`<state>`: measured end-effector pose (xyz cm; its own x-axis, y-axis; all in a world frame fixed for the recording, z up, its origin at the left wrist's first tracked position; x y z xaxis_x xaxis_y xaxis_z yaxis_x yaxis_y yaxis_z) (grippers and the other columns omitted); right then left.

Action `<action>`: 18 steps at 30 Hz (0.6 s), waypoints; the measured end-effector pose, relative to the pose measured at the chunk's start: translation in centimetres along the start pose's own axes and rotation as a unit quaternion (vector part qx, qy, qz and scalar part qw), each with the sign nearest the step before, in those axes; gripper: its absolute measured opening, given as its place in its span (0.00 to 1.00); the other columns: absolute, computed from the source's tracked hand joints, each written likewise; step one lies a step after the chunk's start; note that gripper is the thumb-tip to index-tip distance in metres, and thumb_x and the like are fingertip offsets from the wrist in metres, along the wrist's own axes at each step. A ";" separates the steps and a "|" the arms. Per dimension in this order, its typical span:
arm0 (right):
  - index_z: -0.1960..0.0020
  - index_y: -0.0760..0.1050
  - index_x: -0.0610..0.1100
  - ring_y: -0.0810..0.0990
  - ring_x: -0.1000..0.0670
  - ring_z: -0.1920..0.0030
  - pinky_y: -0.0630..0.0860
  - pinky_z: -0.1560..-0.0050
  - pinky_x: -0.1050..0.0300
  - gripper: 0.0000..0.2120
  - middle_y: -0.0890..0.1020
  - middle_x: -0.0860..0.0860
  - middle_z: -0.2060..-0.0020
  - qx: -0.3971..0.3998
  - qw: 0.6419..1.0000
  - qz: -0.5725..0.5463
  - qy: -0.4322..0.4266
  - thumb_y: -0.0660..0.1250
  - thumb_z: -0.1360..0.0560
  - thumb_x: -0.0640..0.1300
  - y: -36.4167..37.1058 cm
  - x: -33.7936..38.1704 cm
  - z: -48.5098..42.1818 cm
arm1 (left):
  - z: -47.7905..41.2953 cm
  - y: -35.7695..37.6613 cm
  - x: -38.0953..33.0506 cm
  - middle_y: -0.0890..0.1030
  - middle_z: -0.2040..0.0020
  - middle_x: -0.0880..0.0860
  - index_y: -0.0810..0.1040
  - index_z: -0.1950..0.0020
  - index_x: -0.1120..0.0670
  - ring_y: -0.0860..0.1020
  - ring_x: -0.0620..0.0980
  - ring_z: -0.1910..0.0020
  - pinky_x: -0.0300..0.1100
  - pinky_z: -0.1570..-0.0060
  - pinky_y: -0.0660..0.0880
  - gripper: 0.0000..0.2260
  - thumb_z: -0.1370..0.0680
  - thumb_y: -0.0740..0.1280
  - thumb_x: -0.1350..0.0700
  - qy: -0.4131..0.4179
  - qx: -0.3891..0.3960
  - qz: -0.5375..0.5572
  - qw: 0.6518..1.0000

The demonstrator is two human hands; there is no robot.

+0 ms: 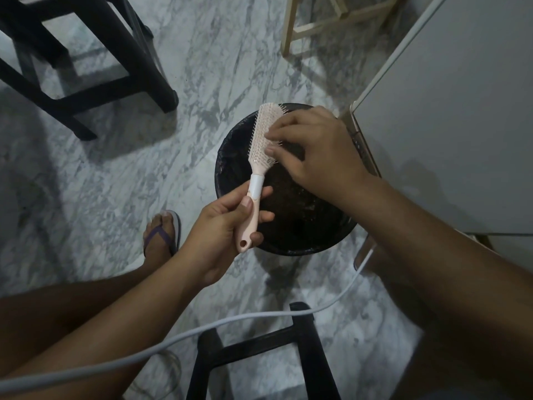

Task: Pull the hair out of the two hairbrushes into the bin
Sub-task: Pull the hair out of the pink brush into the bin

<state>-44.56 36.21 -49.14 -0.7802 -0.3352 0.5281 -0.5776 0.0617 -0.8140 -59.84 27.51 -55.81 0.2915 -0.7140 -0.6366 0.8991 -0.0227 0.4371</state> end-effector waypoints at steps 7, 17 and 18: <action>0.47 0.83 0.53 0.76 0.48 0.44 0.75 0.48 0.43 0.10 0.80 0.54 0.51 0.042 0.995 0.062 0.070 0.69 0.24 0.56 0.2 -0.1 -0.1 | 0.1 -0.1 -0.5 0.81 0.38 0.55 0.78 0.30 0.49 0.74 0.49 0.58 0.43 0.64 0.66 0.17 0.15 0.58 0.60 0.028 0.009 -0.098 0.995; 0.52 0.79 0.42 0.78 0.49 0.54 0.75 0.51 0.52 0.07 0.81 0.48 0.55 -0.029 0.991 -0.051 0.121 0.64 0.21 0.43 -0.9 -1.7 -0.6 | 0.2 0.4 0.5 0.84 0.37 0.52 0.75 0.28 0.55 0.85 0.50 0.49 0.39 0.65 0.78 0.17 0.16 0.58 0.63 -0.039 0.018 -0.014 0.999; 0.52 0.80 0.42 0.77 0.51 0.54 0.73 0.52 0.58 0.08 0.81 0.48 0.56 -0.055 0.987 -0.061 0.138 0.64 0.20 0.43 -2.0 -2.3 -0.9 | 0.2 0.4 0.6 0.84 0.37 0.52 0.75 0.29 0.55 0.85 0.51 0.46 0.40 0.65 0.79 0.17 0.16 0.58 0.63 -0.046 0.018 -0.005 0.999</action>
<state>-41.86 37.73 -48.47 -0.7302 -0.0794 0.6786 -0.6821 0.1433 -0.7171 -59.39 26.94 -55.92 0.2505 -0.7751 -0.5801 0.8889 -0.0532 0.4549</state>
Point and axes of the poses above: each hand's wrist, its own z-axis away from the middle knuckle, its own y-axis out of the palm, x = y × z, the point moved 7 cm from there along -z, towards the middle knuckle
